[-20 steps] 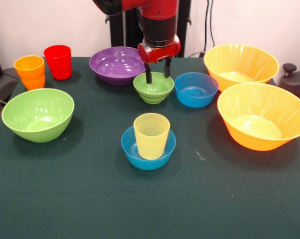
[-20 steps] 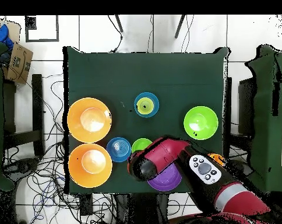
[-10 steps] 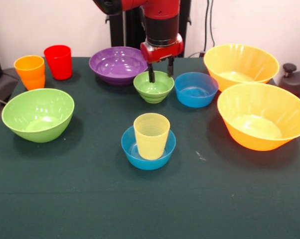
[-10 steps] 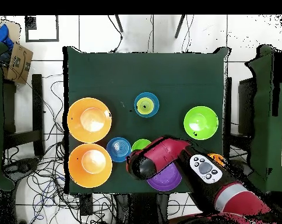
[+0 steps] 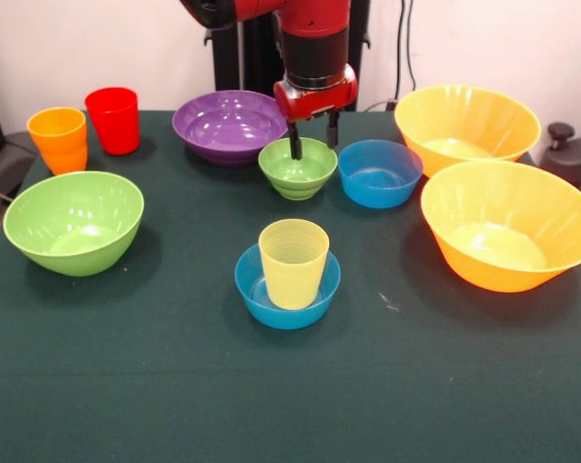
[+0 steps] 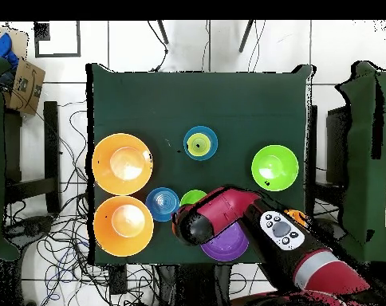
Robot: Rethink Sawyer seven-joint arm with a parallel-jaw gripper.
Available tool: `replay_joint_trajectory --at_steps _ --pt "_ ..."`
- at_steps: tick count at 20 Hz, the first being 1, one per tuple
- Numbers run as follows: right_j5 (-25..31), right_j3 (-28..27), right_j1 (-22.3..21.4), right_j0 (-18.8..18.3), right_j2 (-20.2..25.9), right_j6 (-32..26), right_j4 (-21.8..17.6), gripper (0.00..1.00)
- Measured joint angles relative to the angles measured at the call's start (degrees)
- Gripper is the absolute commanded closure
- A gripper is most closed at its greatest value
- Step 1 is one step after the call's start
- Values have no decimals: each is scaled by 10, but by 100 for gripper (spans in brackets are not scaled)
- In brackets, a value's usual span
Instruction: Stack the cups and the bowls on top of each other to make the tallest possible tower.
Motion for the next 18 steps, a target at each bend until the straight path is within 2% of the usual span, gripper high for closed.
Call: replay_joint_trajectory --at_steps 18 --pt "0 10 0 10 0 0 5 0"
